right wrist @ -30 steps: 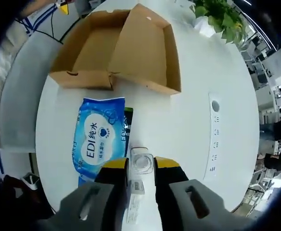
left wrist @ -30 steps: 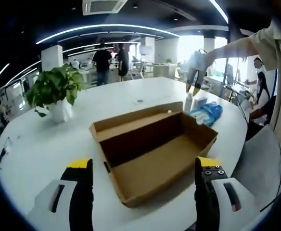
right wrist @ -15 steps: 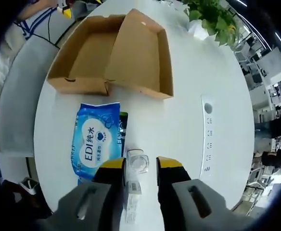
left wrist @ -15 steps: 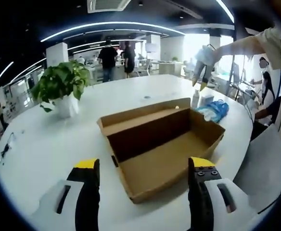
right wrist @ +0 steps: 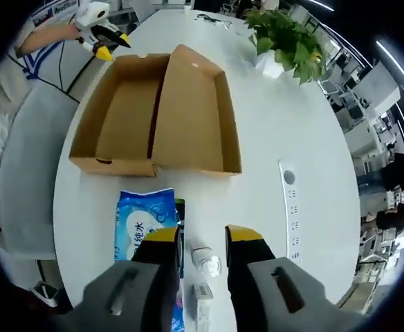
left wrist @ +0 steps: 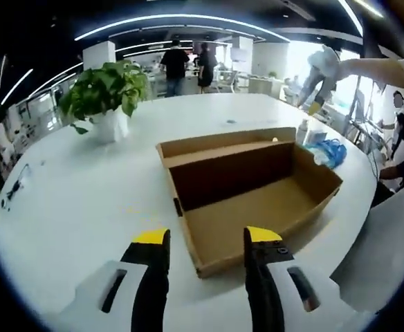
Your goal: Operate the shoe box by opening the lid, removing the specified soft item, and placing it in the target area until the item is outside and the box remains undamaged.
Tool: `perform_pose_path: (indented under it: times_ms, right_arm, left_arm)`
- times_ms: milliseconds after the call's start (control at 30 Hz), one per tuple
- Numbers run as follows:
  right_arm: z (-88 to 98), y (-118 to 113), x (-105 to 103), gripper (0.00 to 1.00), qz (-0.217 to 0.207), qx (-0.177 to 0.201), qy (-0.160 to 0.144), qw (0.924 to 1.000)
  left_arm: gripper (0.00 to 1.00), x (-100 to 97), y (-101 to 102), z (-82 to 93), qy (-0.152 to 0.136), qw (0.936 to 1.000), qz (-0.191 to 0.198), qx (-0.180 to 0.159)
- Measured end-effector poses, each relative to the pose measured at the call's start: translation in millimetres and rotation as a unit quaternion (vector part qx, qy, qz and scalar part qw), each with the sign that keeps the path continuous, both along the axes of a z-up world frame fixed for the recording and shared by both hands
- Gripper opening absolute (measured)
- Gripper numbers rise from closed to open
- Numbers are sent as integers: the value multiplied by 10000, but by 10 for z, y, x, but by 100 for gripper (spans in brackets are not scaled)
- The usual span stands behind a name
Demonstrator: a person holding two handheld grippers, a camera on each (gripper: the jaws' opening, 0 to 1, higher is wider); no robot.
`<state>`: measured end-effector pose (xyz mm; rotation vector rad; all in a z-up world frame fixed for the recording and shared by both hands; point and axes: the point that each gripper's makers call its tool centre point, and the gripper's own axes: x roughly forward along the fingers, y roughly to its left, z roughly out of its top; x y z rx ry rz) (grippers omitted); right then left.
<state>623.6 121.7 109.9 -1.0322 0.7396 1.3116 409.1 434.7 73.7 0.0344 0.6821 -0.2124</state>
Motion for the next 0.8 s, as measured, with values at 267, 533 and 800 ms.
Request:
perform_pose_path:
  times_ms: [267, 533, 800]
  right_arm:
    - [-46, 245, 37, 21, -796, 488, 115, 9956]
    - [-213, 446, 108, 21, -1381, 700, 178, 9878]
    - [-352, 578, 257, 21, -2243, 1031, 349, 9684]
  left_arm:
    - [28, -18, 37, -52, 145, 9999, 92, 20]
    - [22, -40, 63, -81, 255, 9995, 195, 4]
    - [16, -78, 84, -150, 446, 9983, 363, -47]
